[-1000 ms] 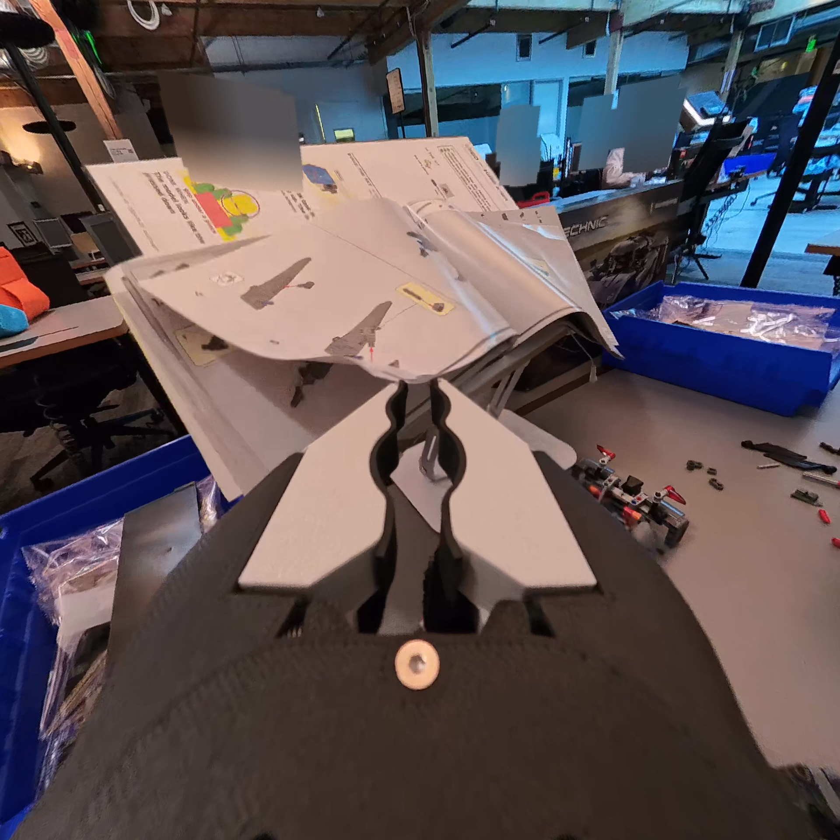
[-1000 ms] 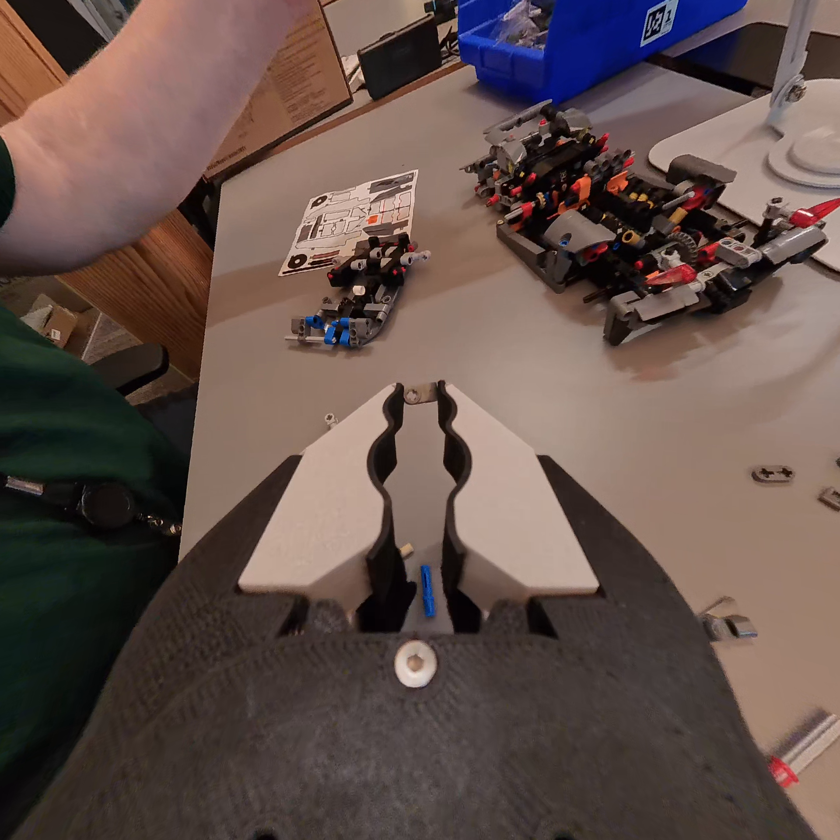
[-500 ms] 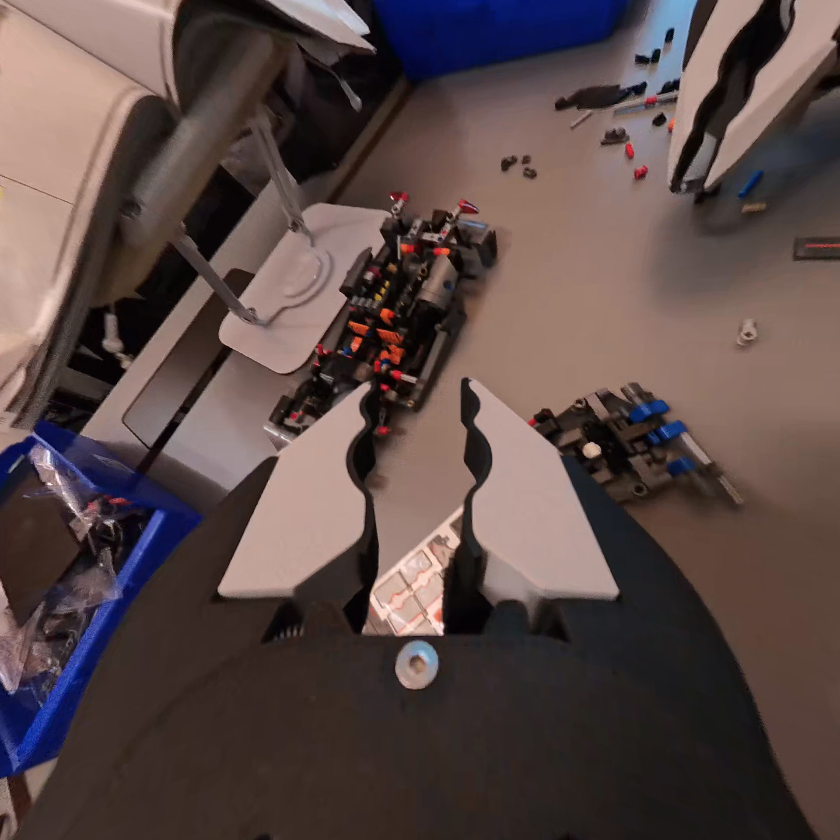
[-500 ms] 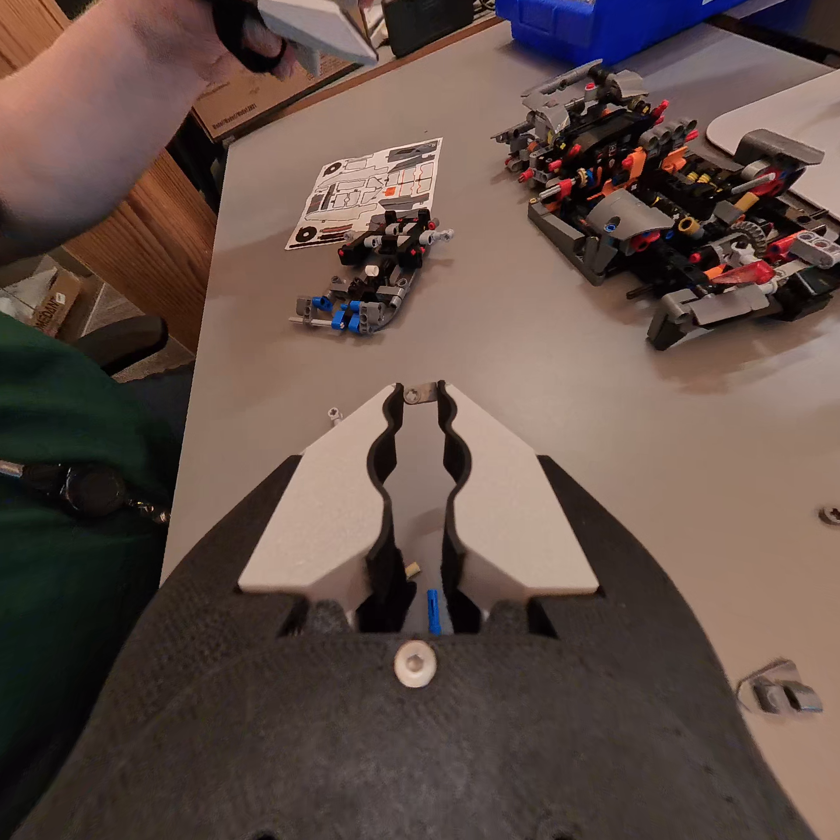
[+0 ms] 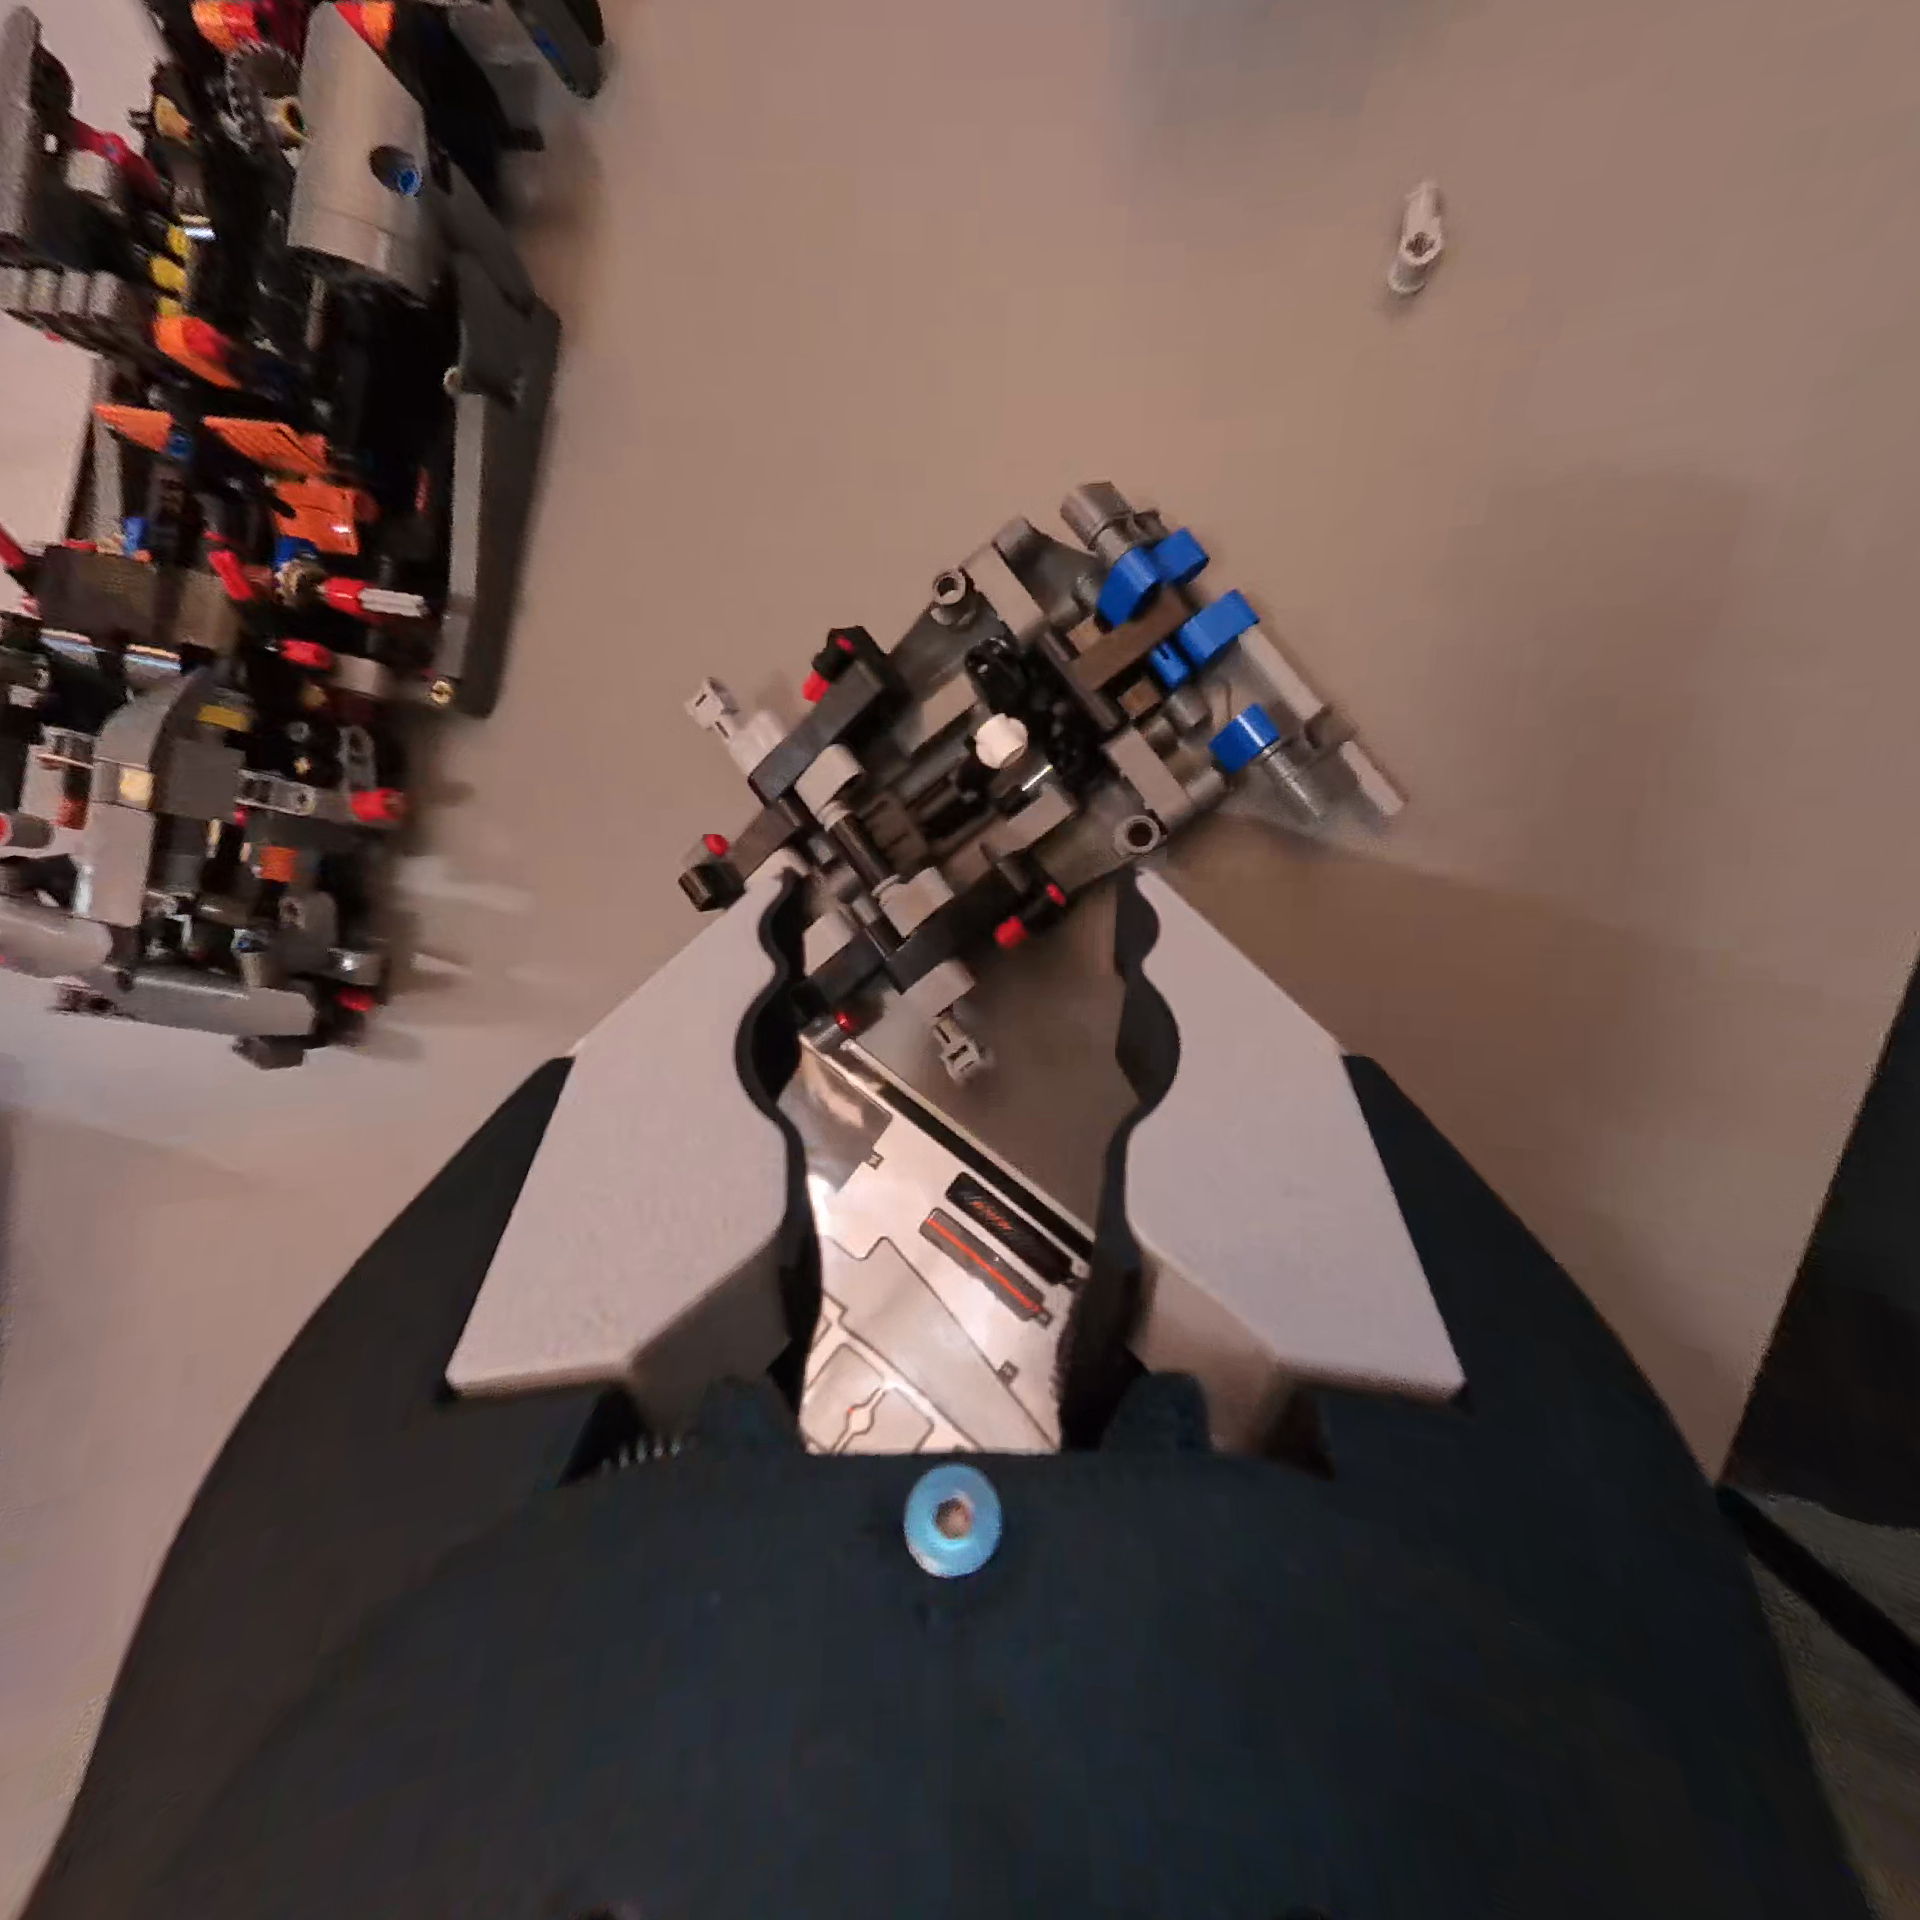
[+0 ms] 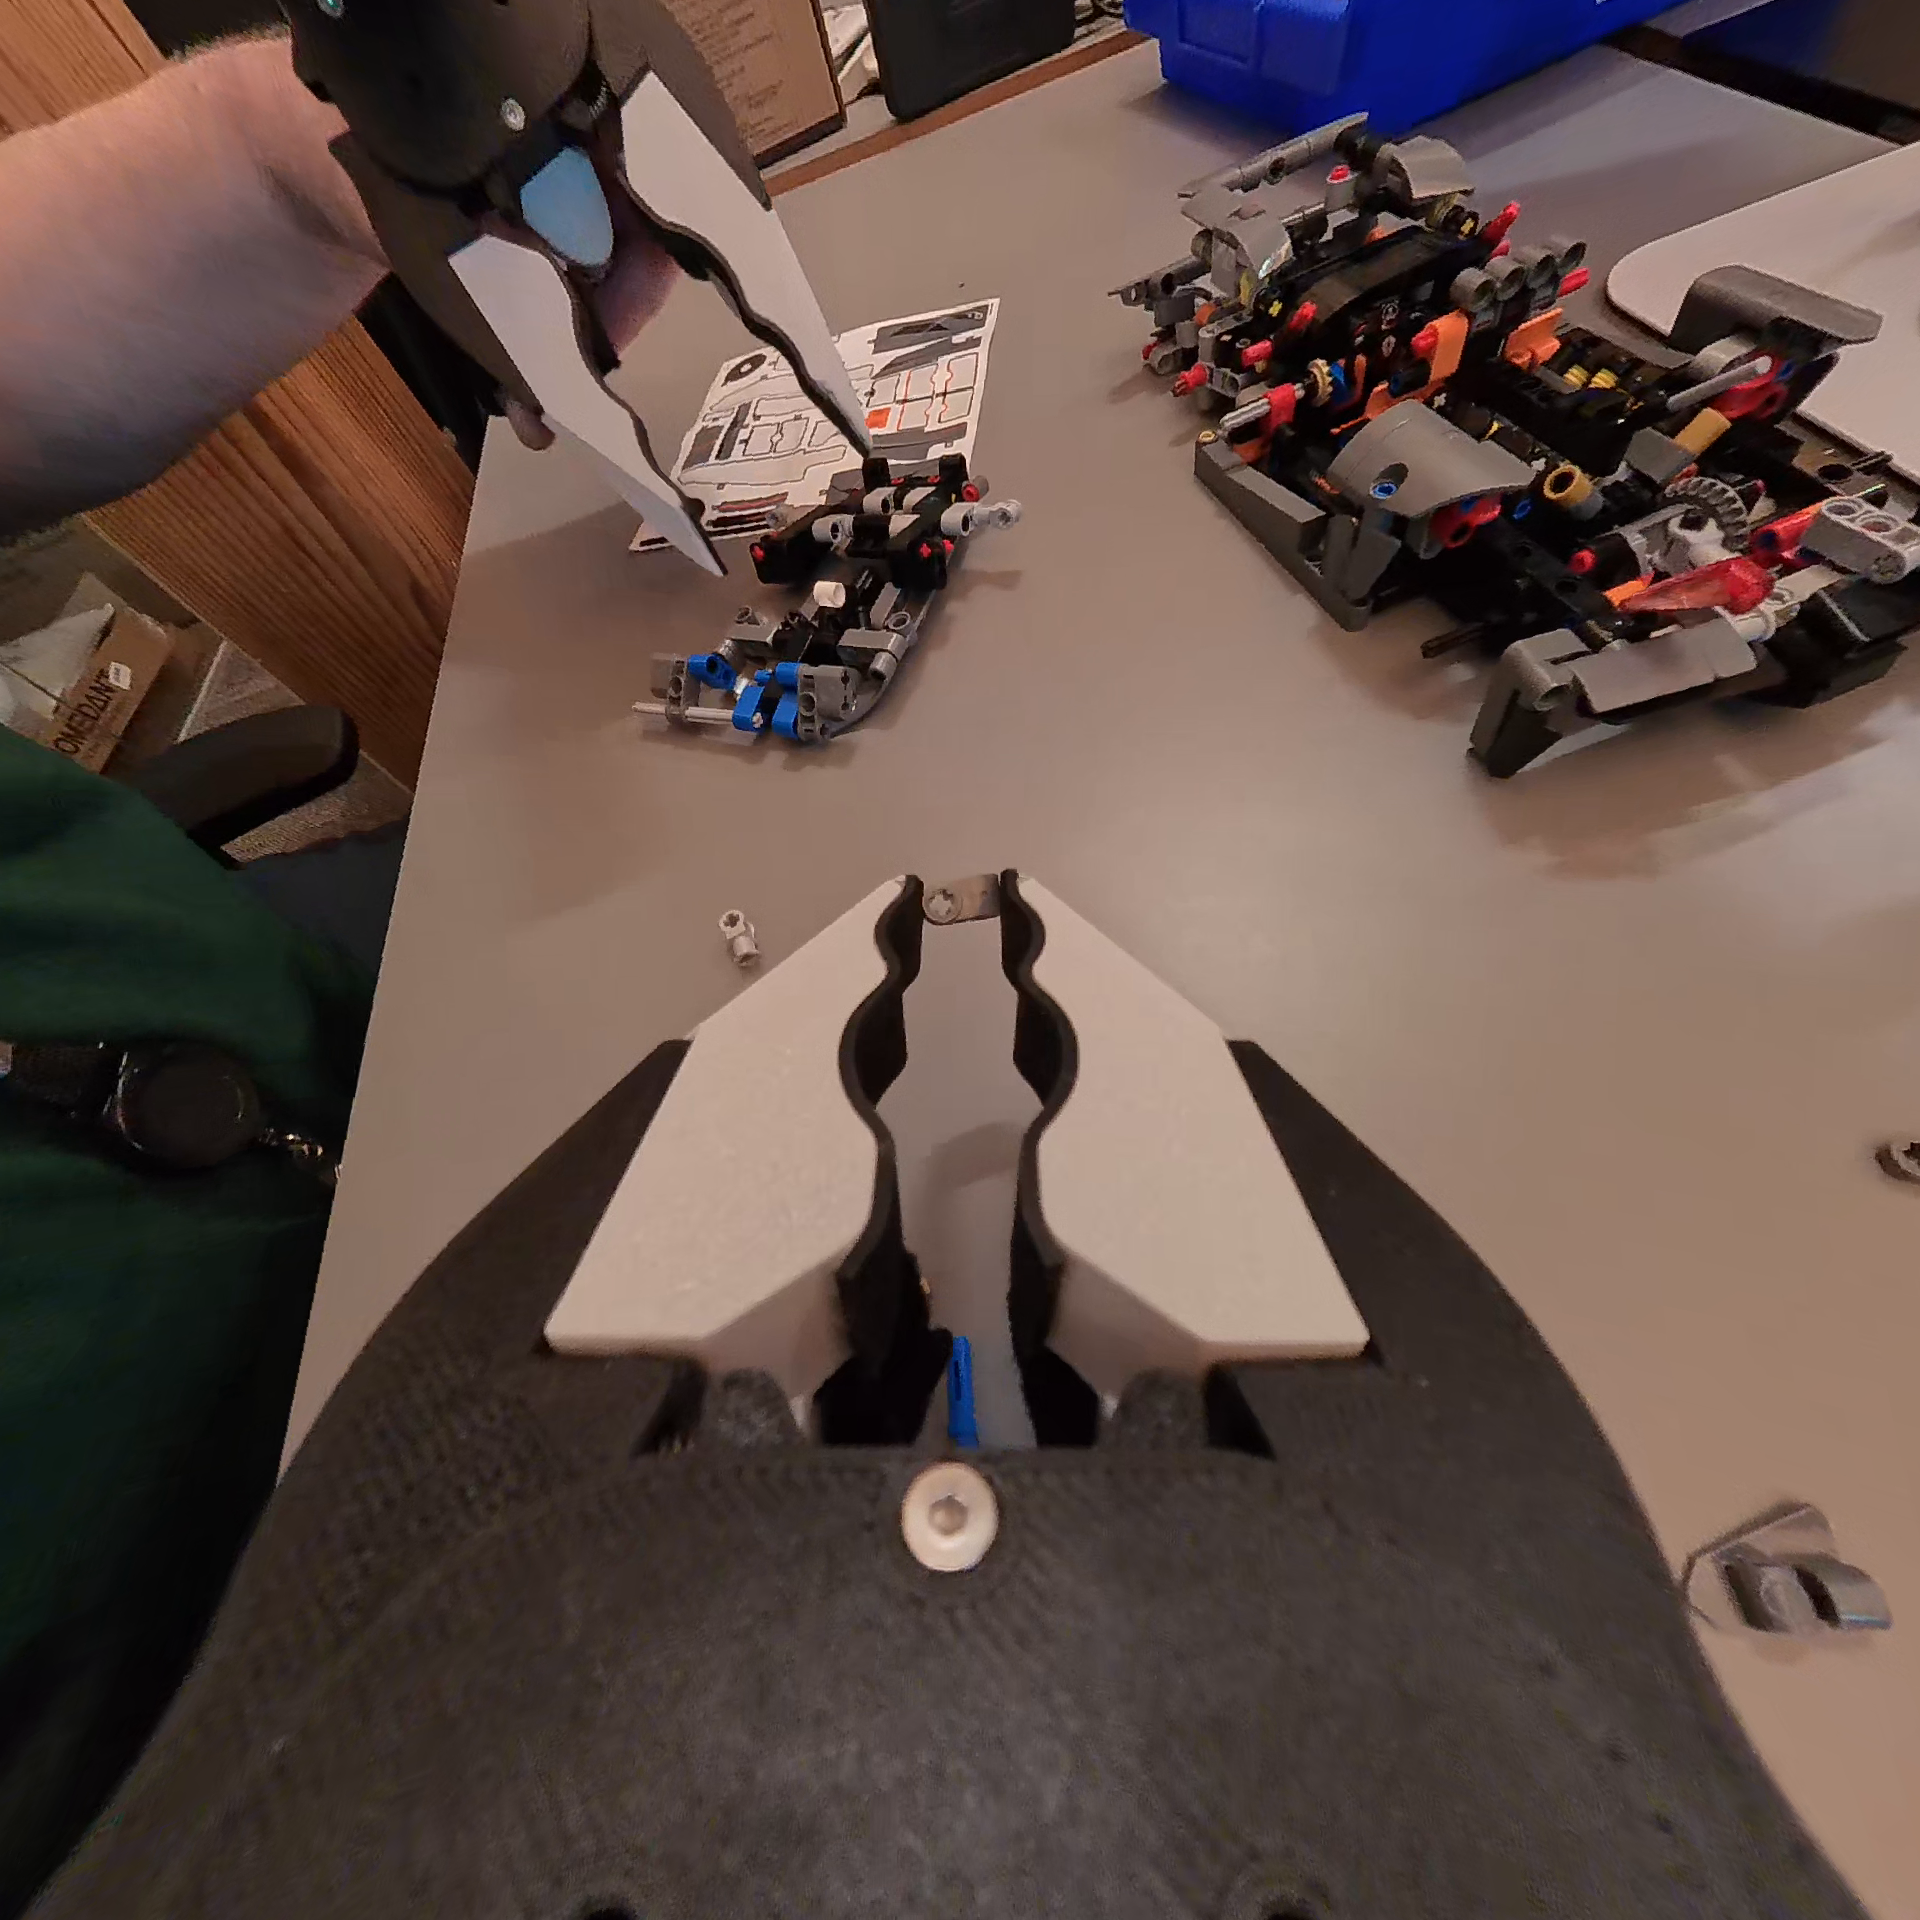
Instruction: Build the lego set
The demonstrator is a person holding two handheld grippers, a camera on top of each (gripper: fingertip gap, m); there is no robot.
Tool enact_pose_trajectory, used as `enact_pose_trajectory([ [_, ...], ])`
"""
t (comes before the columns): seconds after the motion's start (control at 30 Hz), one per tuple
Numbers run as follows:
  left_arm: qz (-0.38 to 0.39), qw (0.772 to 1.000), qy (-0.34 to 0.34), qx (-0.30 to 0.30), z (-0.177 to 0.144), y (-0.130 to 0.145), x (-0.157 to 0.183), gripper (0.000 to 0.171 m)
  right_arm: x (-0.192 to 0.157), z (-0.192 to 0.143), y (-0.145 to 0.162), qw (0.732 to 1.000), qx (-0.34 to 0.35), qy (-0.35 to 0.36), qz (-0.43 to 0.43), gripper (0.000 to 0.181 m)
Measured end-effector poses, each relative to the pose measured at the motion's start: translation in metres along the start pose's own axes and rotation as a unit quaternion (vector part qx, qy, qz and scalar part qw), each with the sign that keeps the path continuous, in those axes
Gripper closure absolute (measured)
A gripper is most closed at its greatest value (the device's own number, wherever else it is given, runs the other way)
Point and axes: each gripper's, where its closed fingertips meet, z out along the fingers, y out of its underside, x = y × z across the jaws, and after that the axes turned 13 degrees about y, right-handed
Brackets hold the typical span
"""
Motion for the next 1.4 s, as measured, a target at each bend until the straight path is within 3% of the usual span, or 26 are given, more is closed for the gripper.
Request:
enact_pose_trajectory([
  [0.23, -0.001, 1.0, -0.005, -0.016, 0.018, 0.007, 0.004, 0.113, 0.001, 0.0, 0.003, 1.0, 0.0, -0.001, 0.001, 0.169],
  [0.4, -0.018, 1.0, -0.02, 0.005, 0.021, 0.003, 0.005, 0.113, 0.001, 0.001, 0.004, 1.0, -0.002, -0.002, 0.0, 0.169],
  [1.4, -0.045, 0.996, -0.043, 0.059, 0.046, -0.045, 0.036, 0.127, 0.01, -0.001, 0.013, 0.999, -0.018, 0.026, -0.018, 0.169],
])
